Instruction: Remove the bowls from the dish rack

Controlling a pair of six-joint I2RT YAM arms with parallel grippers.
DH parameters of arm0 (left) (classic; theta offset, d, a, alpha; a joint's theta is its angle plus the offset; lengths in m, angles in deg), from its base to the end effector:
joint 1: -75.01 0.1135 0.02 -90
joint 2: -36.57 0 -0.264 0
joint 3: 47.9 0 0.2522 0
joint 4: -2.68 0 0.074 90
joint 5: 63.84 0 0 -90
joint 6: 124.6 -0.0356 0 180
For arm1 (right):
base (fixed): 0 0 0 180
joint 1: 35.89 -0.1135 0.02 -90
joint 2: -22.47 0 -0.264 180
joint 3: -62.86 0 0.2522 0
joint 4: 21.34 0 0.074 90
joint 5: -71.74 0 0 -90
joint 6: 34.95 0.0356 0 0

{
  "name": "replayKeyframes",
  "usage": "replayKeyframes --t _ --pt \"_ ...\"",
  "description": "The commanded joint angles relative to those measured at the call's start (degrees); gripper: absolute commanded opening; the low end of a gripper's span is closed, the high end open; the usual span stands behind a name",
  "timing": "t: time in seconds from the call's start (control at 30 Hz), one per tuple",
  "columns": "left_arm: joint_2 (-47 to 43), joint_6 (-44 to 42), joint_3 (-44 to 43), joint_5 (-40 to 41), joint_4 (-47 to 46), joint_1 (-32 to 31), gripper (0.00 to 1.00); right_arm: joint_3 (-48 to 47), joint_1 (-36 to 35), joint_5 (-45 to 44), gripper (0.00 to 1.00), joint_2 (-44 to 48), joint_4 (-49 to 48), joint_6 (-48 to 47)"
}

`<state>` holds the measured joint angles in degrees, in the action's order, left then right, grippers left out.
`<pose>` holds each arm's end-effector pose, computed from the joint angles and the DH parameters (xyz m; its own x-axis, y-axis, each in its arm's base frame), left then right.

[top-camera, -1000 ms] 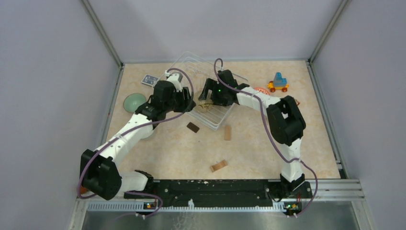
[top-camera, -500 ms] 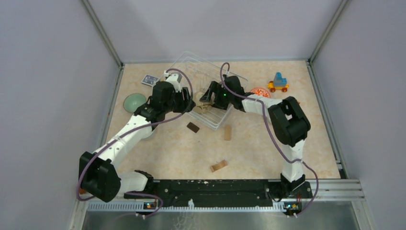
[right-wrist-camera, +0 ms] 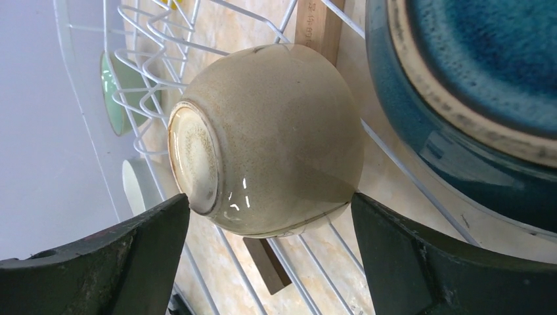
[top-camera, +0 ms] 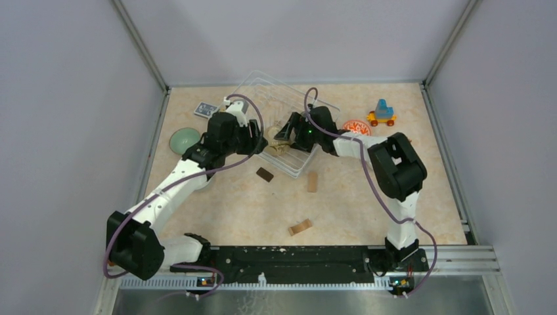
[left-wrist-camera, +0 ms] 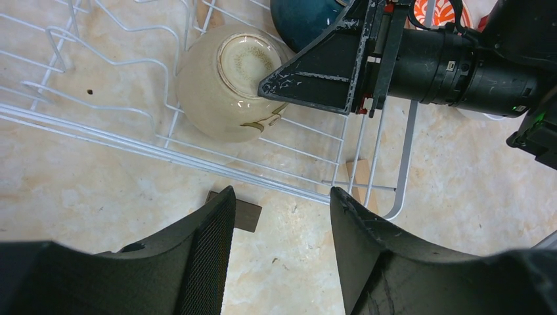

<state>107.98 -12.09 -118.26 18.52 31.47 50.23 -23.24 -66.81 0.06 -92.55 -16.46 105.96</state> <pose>0.2548 -0.1228 0.3047 -0.6165 -0.1333 -0.7760 0.3075 0.8665 -0.3932 0.3734 0.2367 0.1708 -0.8534 0.3477 -0.3883 -0.0785 0.6507 0.7552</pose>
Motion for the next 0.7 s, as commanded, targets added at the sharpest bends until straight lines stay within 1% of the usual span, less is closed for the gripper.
replayKeyframes --t 0.0,0.2,0.4,0.47,0.57,0.67 --pt "-2.14 -0.70 0.44 0.26 -1.89 0.09 0.60 4.33 1.51 -1.35 0.93 -0.85 -3.19 2.31" --pt "-1.96 -0.88 0.44 0.25 -1.68 0.17 0.61 5.07 1.74 0.69 0.94 -3.07 -7.26 5.09" --pt "-2.07 -1.06 0.50 0.58 -1.69 0.13 0.61 4.74 1.77 -0.54 0.93 -2.46 -6.11 4.50" --pt "-1.98 -1.06 0.65 0.83 -1.67 0.16 0.61 4.96 1.38 -1.34 0.94 -1.37 -5.02 4.10" --pt "-1.72 -0.90 0.81 0.83 -2.00 0.10 0.61 4.80 -0.02 -5.83 0.94 1.48 -1.20 1.57" --pt "-1.39 -0.79 0.88 0.44 -2.20 0.15 0.61 3.63 -0.79 -7.06 0.94 2.49 1.73 -0.26"
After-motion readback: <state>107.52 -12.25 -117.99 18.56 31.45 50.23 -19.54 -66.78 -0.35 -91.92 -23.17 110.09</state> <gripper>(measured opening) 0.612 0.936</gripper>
